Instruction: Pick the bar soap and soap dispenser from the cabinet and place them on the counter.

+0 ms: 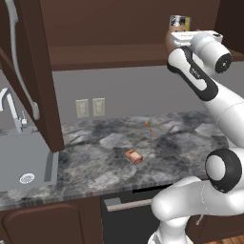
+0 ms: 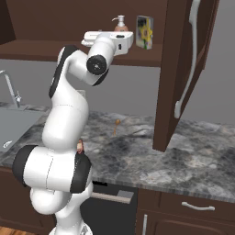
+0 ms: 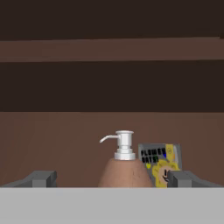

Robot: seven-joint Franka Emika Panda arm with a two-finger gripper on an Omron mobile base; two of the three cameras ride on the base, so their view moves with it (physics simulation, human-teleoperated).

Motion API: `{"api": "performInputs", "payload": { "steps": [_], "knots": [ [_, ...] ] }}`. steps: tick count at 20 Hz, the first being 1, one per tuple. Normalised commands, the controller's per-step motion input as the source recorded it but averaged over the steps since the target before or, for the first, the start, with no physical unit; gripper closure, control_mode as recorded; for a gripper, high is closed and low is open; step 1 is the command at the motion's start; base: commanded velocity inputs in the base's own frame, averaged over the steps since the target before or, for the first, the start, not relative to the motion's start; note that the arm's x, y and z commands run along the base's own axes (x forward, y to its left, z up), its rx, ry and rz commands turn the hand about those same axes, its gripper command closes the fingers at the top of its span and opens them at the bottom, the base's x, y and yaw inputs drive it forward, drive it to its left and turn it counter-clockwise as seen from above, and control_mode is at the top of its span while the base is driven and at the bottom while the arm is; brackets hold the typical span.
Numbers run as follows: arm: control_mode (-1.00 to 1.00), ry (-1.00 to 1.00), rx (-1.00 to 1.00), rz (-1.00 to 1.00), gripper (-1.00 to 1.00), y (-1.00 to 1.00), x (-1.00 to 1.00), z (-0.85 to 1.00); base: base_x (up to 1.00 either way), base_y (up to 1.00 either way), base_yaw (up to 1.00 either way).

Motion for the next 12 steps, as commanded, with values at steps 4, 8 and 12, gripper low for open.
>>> {"api": "performInputs", "payload": {
  "steps": [4, 8, 12],
  "knots": [
    [-1.00, -0.02, 0.00, 0.00, -1.00, -0.06, 0.24, 0.00, 0.00, 0.00, 0.00],
    [-1.00, -0.01, 0.00, 0.00, -1.00, -0.12, 0.24, 0.00, 0.00, 0.00, 0.00],
    [-1.00, 0.00, 0.00, 0.00, -1.00, -0.15, 0.25, 0.00, 0.00, 0.00, 0.00]
  ]
}}
